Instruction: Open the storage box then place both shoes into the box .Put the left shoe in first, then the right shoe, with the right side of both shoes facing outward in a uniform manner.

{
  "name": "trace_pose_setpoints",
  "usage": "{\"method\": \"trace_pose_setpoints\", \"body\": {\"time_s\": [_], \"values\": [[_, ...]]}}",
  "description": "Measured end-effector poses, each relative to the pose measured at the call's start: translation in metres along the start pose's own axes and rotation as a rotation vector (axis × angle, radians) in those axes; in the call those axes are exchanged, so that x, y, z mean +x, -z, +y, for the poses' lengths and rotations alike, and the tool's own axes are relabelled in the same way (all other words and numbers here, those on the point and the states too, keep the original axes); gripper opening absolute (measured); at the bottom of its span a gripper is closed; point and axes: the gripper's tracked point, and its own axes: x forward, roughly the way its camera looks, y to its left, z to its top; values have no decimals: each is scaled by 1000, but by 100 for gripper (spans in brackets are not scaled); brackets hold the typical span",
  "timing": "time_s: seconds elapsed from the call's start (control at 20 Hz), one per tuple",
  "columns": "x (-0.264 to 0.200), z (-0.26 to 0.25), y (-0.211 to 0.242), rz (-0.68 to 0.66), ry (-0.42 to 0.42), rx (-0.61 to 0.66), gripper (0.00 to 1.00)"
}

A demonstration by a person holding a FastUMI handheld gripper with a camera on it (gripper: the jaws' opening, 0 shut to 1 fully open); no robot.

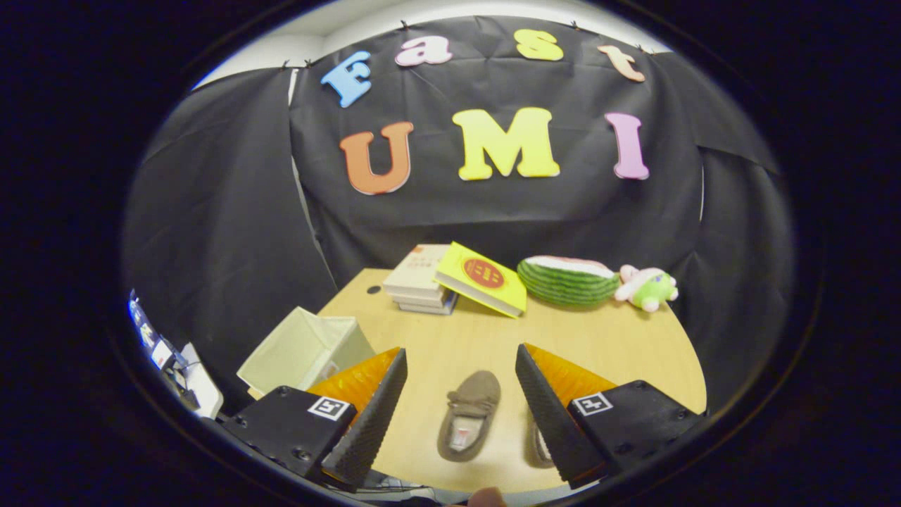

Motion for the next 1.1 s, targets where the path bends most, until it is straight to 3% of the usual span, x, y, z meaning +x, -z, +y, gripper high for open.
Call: {"method": "trace_pose_setpoints", "body": {"time_s": [0.35, 0.75, 1.0, 1.1], "values": [[59, -29, 117, 292, -4, 104, 100], [114, -31, 178, 495, -17, 192, 96], [131, -25, 199, 621, -34, 318, 75], [134, -22, 206, 663, -46, 348, 56]]}}
